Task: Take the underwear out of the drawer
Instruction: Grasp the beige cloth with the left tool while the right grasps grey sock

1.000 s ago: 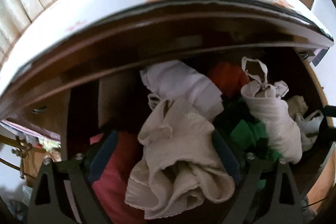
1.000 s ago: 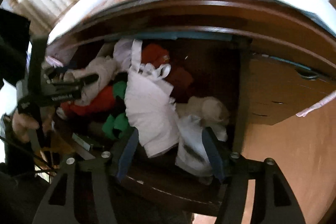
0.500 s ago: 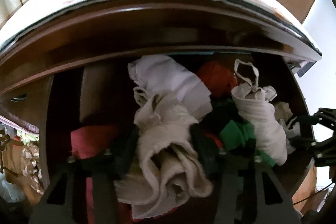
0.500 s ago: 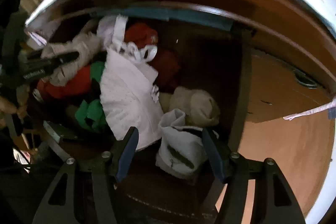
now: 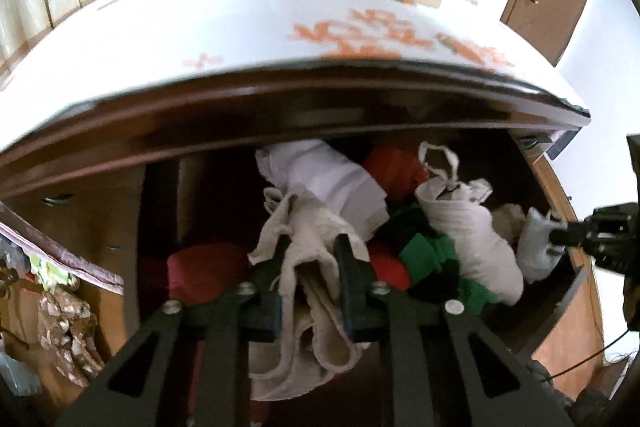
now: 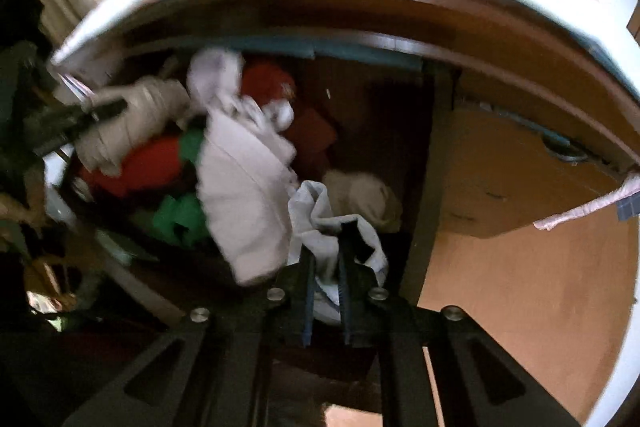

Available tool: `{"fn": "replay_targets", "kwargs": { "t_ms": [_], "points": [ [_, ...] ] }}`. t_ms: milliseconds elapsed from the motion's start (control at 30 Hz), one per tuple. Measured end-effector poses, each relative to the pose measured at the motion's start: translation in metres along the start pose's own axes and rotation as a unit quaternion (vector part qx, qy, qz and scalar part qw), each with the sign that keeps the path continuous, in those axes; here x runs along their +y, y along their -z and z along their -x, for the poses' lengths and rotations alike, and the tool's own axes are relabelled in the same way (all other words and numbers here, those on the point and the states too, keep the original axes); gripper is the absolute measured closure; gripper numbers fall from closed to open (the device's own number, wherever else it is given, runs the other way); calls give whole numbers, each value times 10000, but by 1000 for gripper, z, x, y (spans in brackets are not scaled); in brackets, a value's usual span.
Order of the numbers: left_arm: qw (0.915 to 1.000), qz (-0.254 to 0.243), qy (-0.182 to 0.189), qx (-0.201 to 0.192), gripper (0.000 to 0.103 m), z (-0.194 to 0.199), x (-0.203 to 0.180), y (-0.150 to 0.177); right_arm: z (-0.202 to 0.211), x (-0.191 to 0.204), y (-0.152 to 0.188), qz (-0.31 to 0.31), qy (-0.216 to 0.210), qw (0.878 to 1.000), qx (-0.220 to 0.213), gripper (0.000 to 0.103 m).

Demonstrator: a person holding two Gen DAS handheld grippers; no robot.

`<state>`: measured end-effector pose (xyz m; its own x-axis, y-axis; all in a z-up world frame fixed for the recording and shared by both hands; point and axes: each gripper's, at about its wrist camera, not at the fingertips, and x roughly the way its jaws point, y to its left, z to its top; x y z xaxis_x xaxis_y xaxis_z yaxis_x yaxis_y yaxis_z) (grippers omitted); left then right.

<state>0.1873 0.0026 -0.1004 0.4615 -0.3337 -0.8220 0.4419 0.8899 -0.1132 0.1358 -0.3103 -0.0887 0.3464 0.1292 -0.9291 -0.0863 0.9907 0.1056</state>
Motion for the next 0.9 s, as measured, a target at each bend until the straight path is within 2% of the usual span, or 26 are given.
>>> {"fn": "replay_targets", "kwargs": {
  "t_ms": [67, 100, 200, 333, 367, 433, 500, 567, 633, 700, 800, 900],
  "points": [
    [9999, 9, 22, -132, 85, 13, 1, -2, 17, 0, -2, -34, -109, 9996, -259, 91],
    [9998, 9, 59, -213, 89, 22, 1, -4, 25, -1, -5, -89, -216, 9990, -388, 92],
    [9988, -55, 98, -478, 89, 42, 2, -12, 49, 0, -19, -271, -612, 9946, -788, 91],
    [9985, -217, -79, -493, 89, 50, 1, -18, 67, 4, -35, -292, -920, 9900, -1026, 91],
    [9990, -215, -88, -370, 85, 45, 3, -17, 68, 7, -37, -265, -907, 9901, -1042, 91],
    [9997, -188, -113, -96, 71, 31, 3, -14, 66, 10, -38, -234, -929, 9898, -1055, 91],
    [9998, -128, -83, 134, 49, 16, 2, -10, 61, 12, -38, -260, -1014, 9892, -1025, 91],
    [9995, -115, 43, 277, 45, 6, 0, -6, 55, 17, -37, -298, -1107, 9882, -1012, 91],
    [9991, -147, 16, 405, 40, -2, -4, -4, 50, 22, -36, -314, -1192, 9871, -1018, 91],
    [9981, -229, -141, 563, 32, -10, -9, -2, 51, 27, -37, -300, -1266, 9859, -1054, 91],
    [9951, -391, -286, 863, 27, -26, -12, 2, 52, 34, -40, -237, -1355, 9844, -1099, 91],
    [9909, -351, -603, 1154, 28, -45, -7, 7, 50, 39, -45, -169, -1435, 9833, -1104, 91]
  ]
}}
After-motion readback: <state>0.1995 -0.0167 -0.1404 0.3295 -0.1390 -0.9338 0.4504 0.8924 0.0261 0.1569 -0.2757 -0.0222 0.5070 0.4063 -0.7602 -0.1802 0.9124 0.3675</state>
